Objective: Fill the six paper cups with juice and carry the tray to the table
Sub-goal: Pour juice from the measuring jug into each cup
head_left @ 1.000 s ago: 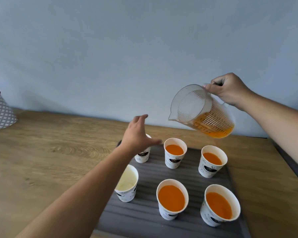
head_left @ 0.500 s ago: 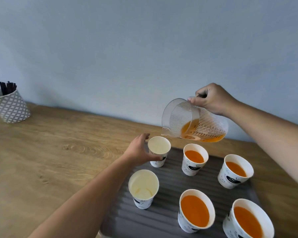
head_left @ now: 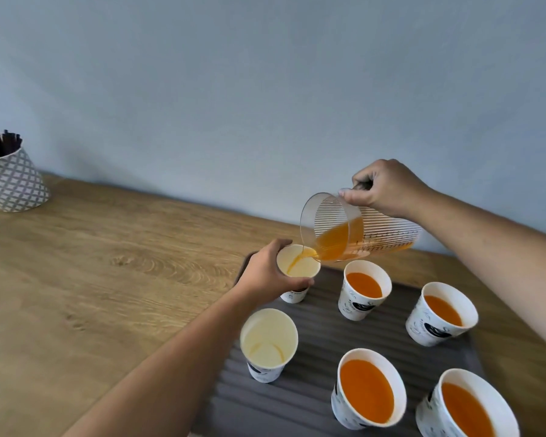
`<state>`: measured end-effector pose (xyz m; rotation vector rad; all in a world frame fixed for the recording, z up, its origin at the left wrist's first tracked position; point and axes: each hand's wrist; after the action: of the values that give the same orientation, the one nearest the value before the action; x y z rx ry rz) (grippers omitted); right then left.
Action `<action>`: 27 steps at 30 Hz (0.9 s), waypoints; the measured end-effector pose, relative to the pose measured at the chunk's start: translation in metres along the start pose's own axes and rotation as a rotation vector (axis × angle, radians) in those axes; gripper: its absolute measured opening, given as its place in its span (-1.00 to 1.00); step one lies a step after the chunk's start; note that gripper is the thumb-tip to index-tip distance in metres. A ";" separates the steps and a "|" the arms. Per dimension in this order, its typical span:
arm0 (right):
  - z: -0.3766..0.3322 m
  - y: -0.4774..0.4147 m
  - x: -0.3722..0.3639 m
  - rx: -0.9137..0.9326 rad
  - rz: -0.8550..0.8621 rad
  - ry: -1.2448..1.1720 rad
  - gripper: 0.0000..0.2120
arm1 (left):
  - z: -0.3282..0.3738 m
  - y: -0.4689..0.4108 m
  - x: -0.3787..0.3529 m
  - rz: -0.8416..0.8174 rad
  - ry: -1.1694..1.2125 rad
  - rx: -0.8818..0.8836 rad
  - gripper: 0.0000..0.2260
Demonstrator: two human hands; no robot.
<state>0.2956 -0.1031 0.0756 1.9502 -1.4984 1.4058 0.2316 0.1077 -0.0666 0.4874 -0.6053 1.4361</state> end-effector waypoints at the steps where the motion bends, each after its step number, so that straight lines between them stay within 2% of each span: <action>1: 0.000 0.000 0.000 0.000 -0.001 0.001 -0.55 | 0.000 0.000 0.000 0.002 0.000 -0.003 -0.22; 27: -0.003 0.004 -0.001 -0.004 -0.035 0.032 -0.55 | -0.001 0.003 0.003 0.018 -0.048 0.015 -0.28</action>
<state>0.2904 -0.1018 0.0745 1.9334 -1.4449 1.4117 0.2285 0.1107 -0.0655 0.5310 -0.6392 1.4502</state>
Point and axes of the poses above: each hand's wrist, its own y-axis away from the middle knuckle, its own x-axis out of the back of the hand, z = x × y, and after that the axes turned 7 degrees about -y, right-handed
